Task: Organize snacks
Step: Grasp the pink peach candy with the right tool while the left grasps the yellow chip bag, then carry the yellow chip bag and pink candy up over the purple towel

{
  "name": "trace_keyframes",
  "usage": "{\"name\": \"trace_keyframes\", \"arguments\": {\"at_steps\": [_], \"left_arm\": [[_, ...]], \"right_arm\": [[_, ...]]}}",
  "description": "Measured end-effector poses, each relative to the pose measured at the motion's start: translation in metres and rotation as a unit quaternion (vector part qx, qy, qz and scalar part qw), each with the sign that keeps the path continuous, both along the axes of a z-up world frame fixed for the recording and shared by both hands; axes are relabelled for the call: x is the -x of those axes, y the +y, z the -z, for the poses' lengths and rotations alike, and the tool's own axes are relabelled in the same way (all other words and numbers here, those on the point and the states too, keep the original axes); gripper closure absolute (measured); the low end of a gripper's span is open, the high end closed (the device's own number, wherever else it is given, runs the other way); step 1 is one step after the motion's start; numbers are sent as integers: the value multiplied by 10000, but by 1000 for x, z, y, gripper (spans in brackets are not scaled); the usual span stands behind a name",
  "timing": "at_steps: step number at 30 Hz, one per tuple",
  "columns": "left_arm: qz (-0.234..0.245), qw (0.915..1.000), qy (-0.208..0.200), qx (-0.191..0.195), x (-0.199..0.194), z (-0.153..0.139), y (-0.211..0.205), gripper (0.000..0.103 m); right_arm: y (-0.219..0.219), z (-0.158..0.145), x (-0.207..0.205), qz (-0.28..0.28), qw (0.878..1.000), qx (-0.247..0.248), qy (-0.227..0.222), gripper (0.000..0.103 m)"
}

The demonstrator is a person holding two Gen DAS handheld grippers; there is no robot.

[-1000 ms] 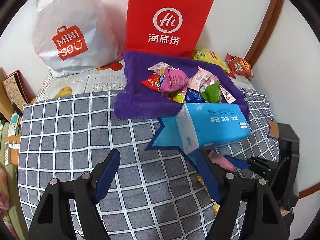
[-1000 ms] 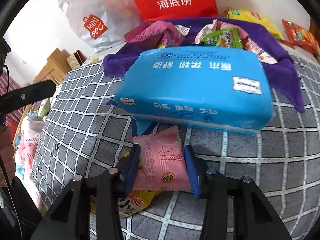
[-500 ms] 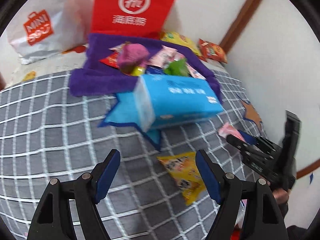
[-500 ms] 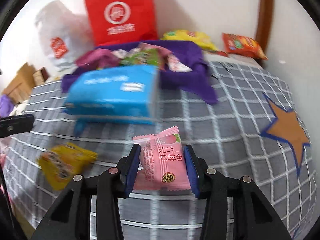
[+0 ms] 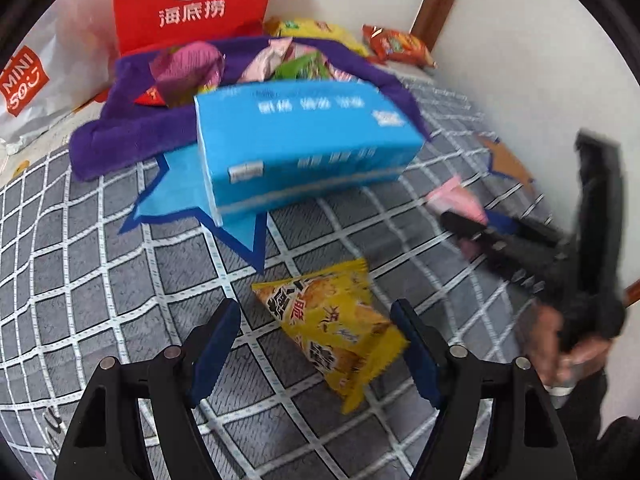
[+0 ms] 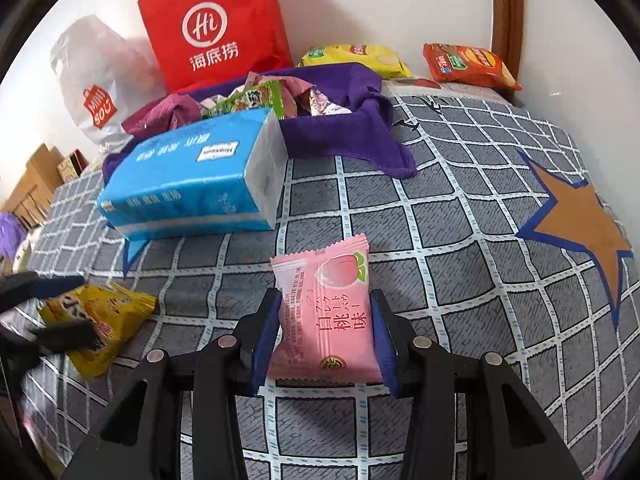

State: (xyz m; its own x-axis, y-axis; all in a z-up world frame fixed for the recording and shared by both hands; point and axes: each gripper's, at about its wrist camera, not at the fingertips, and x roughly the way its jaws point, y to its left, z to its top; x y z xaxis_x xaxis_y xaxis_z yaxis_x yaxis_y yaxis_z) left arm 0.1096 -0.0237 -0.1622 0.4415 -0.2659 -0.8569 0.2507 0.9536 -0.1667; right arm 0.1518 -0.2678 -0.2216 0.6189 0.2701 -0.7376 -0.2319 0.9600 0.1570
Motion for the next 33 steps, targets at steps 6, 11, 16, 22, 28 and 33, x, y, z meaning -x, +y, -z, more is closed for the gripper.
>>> {"name": "trace_keyframes", "arguments": {"at_steps": [6,11,16,22,28,33], "left_arm": [[-104,9987,-410,-271,6,-4,10,50],[-508,9941,-679,-671,4,-18,39,50],[-1002,9899,-738,-676,-9,-11,70,49],[-1218,9878,-913,-322,-21,3,87,48],[-1211,9859,-1128,-264,-23,15,86,46],[-1172,9869,-1056,-350,-26,18,83,45]], "right_arm": [[10,-6,-1,-135,9999,5,-105,59],[24,-7,-12,-226,9990,275,-271,59],[28,3,-23,-179,9993,254,-187,58],[34,8,-23,-200,9979,529,-324,58],[35,9,-24,-324,9977,511,-293,50],[42,10,-23,-430,9967,626,-288,39]]}}
